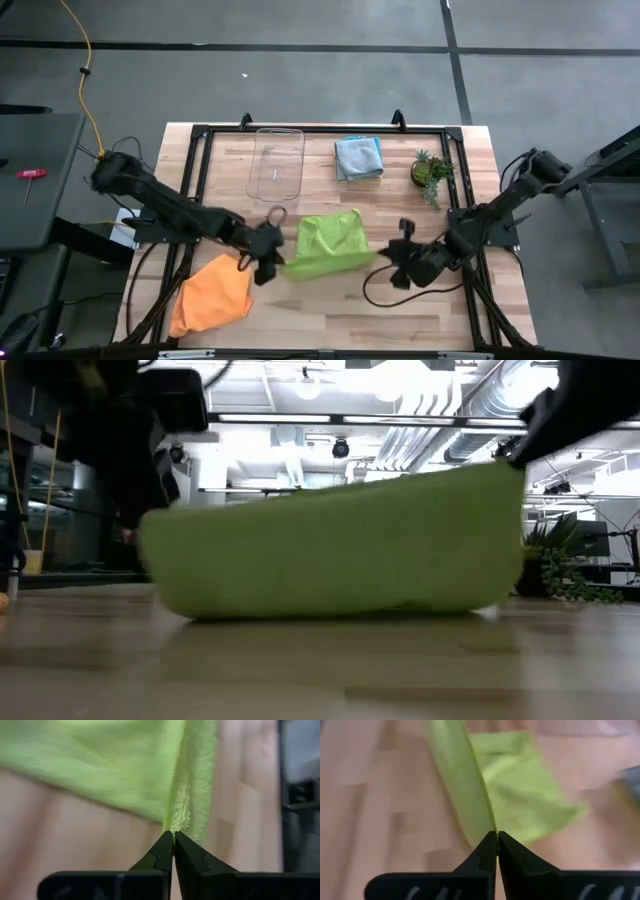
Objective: Fold microfiber towels
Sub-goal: Fold the green microfiber cloth
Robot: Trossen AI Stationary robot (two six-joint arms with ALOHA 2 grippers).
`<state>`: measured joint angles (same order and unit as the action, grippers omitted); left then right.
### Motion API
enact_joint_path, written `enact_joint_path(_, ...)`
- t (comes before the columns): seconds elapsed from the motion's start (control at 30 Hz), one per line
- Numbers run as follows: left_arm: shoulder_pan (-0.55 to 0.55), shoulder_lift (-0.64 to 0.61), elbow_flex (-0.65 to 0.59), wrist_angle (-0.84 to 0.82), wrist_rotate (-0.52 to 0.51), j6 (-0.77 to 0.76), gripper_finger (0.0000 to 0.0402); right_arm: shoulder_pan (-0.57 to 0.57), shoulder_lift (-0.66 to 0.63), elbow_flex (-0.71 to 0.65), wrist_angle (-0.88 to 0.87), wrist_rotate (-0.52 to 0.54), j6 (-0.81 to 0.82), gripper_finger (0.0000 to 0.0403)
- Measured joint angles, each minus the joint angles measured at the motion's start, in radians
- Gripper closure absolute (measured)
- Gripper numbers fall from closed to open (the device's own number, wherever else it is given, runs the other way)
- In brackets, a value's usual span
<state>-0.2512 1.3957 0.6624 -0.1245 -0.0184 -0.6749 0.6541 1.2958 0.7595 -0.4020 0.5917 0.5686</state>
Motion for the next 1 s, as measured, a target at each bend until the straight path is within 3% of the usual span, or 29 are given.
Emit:
enact_joint_path(0.2, 0.061, -0.268, 0.000, -0.135, -0.201, 0.112, 0.0400, -0.052, -0.017, 0.243, -0.364, 0.215, -0.028, 0.0403)
enact_joint_path(0.43, 0.169, -0.501, 0.074, -0.177, -0.294, 0.294, 0.0401, -0.138, -0.017, 0.402, -0.453, 0.344, -0.185, 0.0403)
enact_joint_path(0.73, 0.211, -0.501, 0.343, -0.374, -0.427, 0.533, 0.0401, -0.177, -0.017, 0.543, -0.628, 0.424, -0.237, 0.0403)
enact_joint_path(0.87, 0.211, -0.492, 0.373, -0.400, -0.473, 0.580, 0.0401, -0.177, -0.016, 0.595, -0.664, 0.415, -0.252, 0.0403)
enact_joint_path(1.0, 0.192, -0.473, 0.363, -0.426, -0.509, 0.589, 0.0402, -0.165, -0.016, 0.615, -0.653, 0.328, -0.255, 0.0403)
